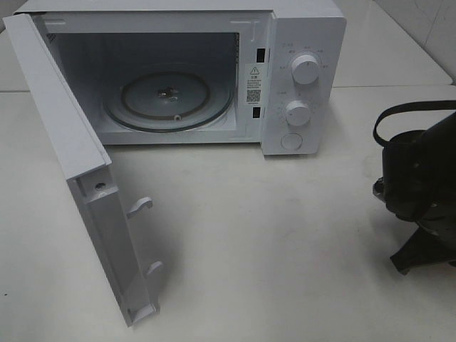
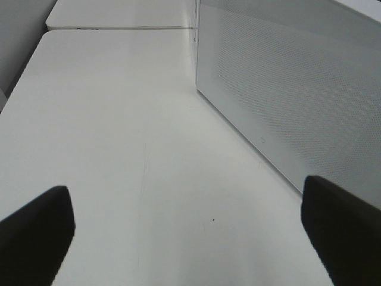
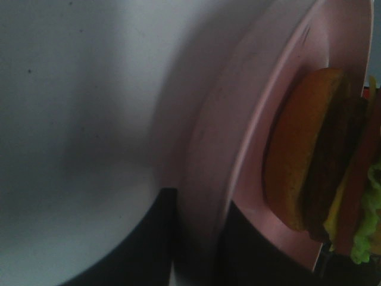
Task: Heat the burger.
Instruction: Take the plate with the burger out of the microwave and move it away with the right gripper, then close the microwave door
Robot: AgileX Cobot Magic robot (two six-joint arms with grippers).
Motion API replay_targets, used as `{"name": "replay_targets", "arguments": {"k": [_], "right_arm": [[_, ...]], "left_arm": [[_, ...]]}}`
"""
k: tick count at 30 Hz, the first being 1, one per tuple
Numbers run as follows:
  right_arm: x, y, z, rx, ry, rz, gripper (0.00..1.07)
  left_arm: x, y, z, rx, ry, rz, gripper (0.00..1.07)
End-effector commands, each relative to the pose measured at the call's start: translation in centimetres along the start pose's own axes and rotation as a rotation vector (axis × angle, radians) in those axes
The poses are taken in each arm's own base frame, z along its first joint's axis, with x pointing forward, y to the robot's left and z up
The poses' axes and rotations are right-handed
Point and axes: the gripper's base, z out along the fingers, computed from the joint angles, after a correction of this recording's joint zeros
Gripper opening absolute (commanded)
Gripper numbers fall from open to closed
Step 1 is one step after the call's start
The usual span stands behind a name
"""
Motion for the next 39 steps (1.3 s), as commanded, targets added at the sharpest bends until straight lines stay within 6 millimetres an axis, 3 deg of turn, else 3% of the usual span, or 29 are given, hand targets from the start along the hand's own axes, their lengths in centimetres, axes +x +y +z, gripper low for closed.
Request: {"name": "replay_targets", "arguments": {"k": [1,7,11,12,13,14,16,19,26,33,39], "right_arm": [[-0.3,-0.2,0.8,0.106,-0.008,-0.012,0.15],[-0.3,0.3,1.2,0.107,0.003,-0.023,0.17],[-0.4,0.8,1.3,0.058,-0.004,-0.038,0.29],[-0.5,0.8,1.1,0.038,0.004,-0.045,0.38],[-0.5,0.8,1.1,0.038,0.004,-0.045,0.38],[-0.8,0.7,0.6,0.014,0.001,-0.048,0.45],[-0.9,0.6,0.4,0.000,-0.001,-0.044,0.48],[-1.5,-0.3,-0.8,-0.026,-0.046,-0.024,0.55],[-2.0,-2.9,-4.0,-0.104,-0.138,-0.016,0.55],[-1.3,-4.2,-7.4,-0.350,-0.256,-0.086,0.57],[0.0,-5.5,-9.9,-0.506,-0.365,-0.136,0.75]], "left_arm": [[0.2,0.0,-0.2,0.000,-0.019,0.003,0.98],[0.2,0.0,-0.2,0.000,-0.019,0.003,0.98],[0.2,0.0,-0.2,0.000,-0.019,0.003,0.98],[0.2,0.0,-0.2,0.000,-0.019,0.003,0.98],[0.2,0.0,-0.2,0.000,-0.019,0.003,0.98],[0.2,0.0,-0.2,0.000,-0.019,0.003,0.98],[0.2,0.0,-0.2,0.000,-0.019,0.003,0.98],[0.2,0.0,-0.2,0.000,-0.019,0.003,0.98],[0.2,0.0,-0.2,0.000,-0.019,0.003,0.98],[0.2,0.0,-0.2,0.000,-0.019,0.003,0.98],[0.2,0.0,-0.2,0.000,-0.019,0.003,0.98]]}}
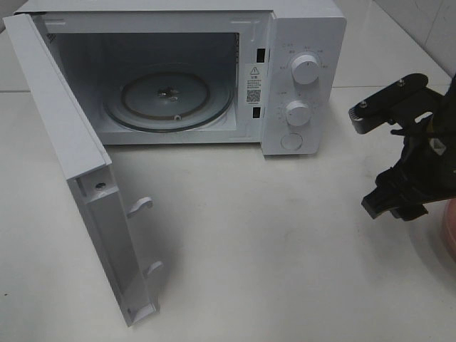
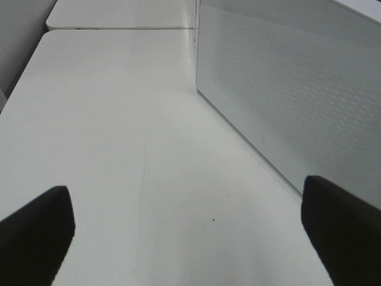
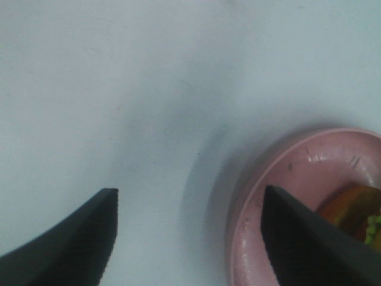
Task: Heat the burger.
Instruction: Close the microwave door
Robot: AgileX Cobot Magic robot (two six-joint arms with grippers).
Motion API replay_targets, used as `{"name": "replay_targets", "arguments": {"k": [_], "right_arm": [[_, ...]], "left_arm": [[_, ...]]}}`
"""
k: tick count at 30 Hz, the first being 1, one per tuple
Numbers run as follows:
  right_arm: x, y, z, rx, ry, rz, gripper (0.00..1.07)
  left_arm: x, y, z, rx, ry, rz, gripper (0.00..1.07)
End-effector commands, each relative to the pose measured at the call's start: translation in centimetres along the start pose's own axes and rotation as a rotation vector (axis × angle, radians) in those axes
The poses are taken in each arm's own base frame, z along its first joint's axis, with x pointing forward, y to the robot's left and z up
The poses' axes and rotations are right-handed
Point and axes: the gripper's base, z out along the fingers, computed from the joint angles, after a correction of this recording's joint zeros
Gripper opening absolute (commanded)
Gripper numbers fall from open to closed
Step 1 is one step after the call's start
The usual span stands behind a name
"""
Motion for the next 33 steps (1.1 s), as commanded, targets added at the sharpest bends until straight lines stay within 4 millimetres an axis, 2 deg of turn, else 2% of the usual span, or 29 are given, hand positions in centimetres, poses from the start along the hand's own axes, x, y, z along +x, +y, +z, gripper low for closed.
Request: {"name": "replay_targets", "arguments": {"k": [1,6,10,24,33], "right_arm": [[0.4,0.0,-2.1,-0.102,-0.061,-0.032,0.82],[1.1,-0.4,-3.9,-0.146,-0.101,0.003,0.86],[2.5,-1.1,-5.8,-0.161,-0.106,0.036,0.83],[5.8,-2.2,-10.1,-0.252,-0.197,0.061,0.79],[7.5,-2.8,-11.4,-0.251,-0.226,0.075,0.78]], "left_arm": [[0.2,0.0,-0.2,0.000,-0.019,0.003,0.98],[0.2,0.0,-0.2,0.000,-0.019,0.003,0.98],[0.2,0.0,-0.2,0.000,-0.019,0.003,0.98],[0.2,0.0,-0.2,0.000,-0.019,0.003,0.98],[0.2,0.0,-0.2,0.000,-0.019,0.003,0.98]]}}
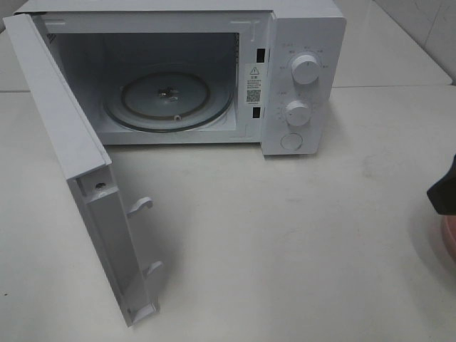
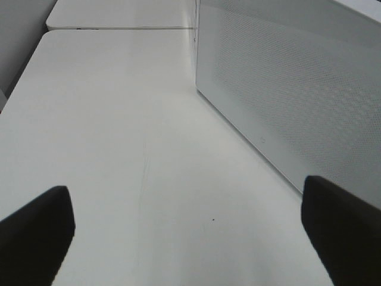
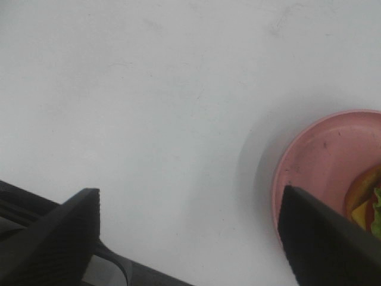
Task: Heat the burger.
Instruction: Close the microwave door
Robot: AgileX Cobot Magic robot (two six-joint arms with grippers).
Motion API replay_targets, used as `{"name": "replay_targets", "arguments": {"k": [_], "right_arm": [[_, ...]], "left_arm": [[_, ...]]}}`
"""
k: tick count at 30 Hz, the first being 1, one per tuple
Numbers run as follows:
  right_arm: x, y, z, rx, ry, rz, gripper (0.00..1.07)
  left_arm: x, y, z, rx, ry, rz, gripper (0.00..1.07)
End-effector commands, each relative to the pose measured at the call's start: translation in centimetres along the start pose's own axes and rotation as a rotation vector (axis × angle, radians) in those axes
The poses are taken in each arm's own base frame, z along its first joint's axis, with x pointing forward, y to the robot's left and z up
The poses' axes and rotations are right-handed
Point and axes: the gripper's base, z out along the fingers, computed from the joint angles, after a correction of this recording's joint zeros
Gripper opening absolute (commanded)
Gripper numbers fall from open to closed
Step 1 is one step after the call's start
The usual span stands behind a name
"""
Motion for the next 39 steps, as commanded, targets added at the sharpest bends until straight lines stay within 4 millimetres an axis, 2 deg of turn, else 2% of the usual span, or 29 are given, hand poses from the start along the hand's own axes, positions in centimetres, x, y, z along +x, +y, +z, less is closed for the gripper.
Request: {"name": "replay_targets", "arguments": {"k": [1,6,8,9,11,18,25,29,30,39], "right_arm": [[1.2,-0.3,-1.2,0.002,-0.017,-0.002,0.77],[3.1,-0.7,-1.9,0.013,-0.083,-0.012,0.76],[5.6,-0.9,-1.7,0.026,-0.109,-0.012,0.76],[5.6,-0.9,-1.7,0.026,-0.109,-0.012,0.76],[7.1,-1.0,-1.8,0.024,-0.151,-0.004,0.76],[9.0,-1.2,-2.2,0.023,-0.217,0.022,0.76],[10.5,-2.0,-3.5,0.097,-0.312,0.154,0.76],[11.7,-1.7,-4.1,0.082,-0.337,0.224,0.76],[12.6,-1.4,-3.9,0.074,-0.334,0.261,0.76],[14.7,-0.7,-5.1,0.117,-0.487,0.307,0.76]], "left_arm": [[0.2,0.0,-0.2,0.000,-0.019,0.003,0.98],[0.2,0.0,-0.2,0.000,-0.019,0.003,0.98],[0.2,0.0,-0.2,0.000,-0.019,0.003,0.98],[0.2,0.0,-0.2,0.000,-0.019,0.003,0.98],[0.2,0.0,-0.2,0.000,-0.019,0.003,0.98],[0.2,0.0,-0.2,0.000,-0.019,0.003,0.98],[0.2,0.0,-0.2,0.000,-0.019,0.003,0.98],[0.2,0.0,-0.2,0.000,-0.019,0.003,0.98],[0.2,0.0,-0.2,0.000,-0.019,0.003,0.98],[0.2,0.0,-0.2,0.000,-0.019,0.003,0.98]]}}
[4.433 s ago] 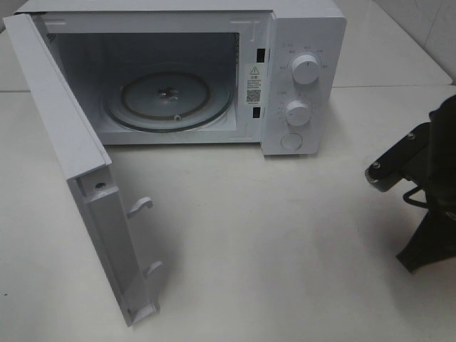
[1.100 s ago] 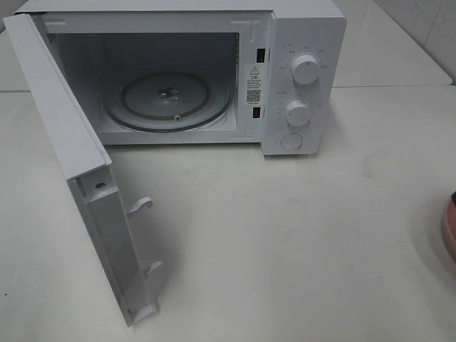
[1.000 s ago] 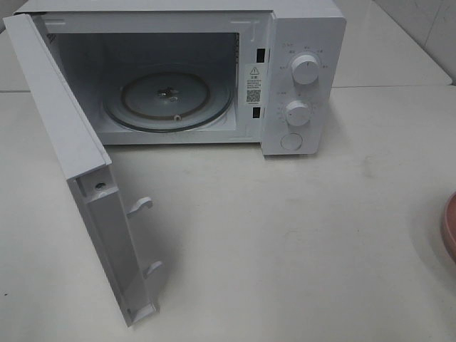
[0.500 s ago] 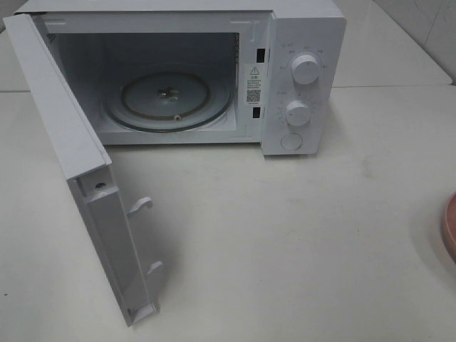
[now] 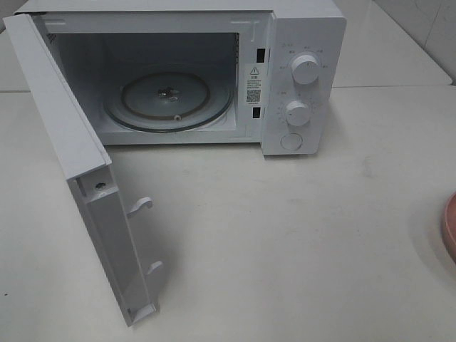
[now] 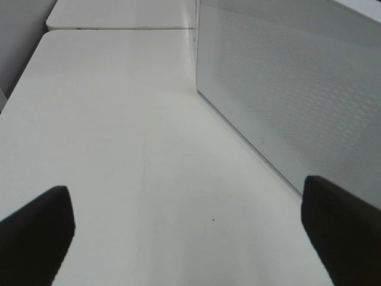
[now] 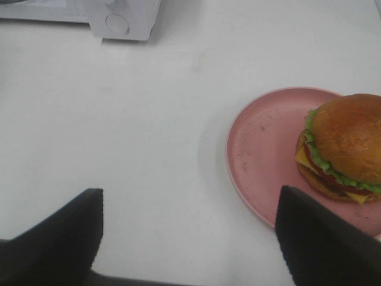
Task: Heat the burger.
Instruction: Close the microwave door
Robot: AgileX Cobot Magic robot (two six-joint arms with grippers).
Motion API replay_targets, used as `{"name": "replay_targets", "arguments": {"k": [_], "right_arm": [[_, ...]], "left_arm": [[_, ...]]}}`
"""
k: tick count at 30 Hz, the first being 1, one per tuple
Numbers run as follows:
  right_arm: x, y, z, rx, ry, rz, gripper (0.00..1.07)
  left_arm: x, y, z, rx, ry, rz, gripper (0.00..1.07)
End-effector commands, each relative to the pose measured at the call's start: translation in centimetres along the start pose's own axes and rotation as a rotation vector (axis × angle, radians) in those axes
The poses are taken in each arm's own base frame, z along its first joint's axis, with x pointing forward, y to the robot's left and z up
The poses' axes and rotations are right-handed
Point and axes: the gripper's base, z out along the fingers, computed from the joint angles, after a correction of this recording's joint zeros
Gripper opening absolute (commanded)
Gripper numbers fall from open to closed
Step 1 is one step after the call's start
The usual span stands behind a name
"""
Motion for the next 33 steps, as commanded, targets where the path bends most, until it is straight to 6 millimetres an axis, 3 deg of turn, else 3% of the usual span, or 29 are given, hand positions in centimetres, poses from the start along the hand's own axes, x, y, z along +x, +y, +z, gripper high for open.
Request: {"name": "replay_targets", "arguments": {"k": [1,4,33], "right_arm": [[0.69,-0.02,-0.85,0.018,-0.068,0.013,0.76],[1.28,-0.04,-1.52,0.030,-0.128,0.026,0.76],[1.26,-0.05,-1.50,0.032,-0.126,0.026,0.76]], "left_arm": [[0.20,-0.03,-0.22,0.000,-0.019,0.003,0.98],[0.20,-0.03,-0.22,0.000,-0.019,0.003,0.98],[0.20,-0.02,-0.20,-0.001,-0.018,0.004,0.98]]}}
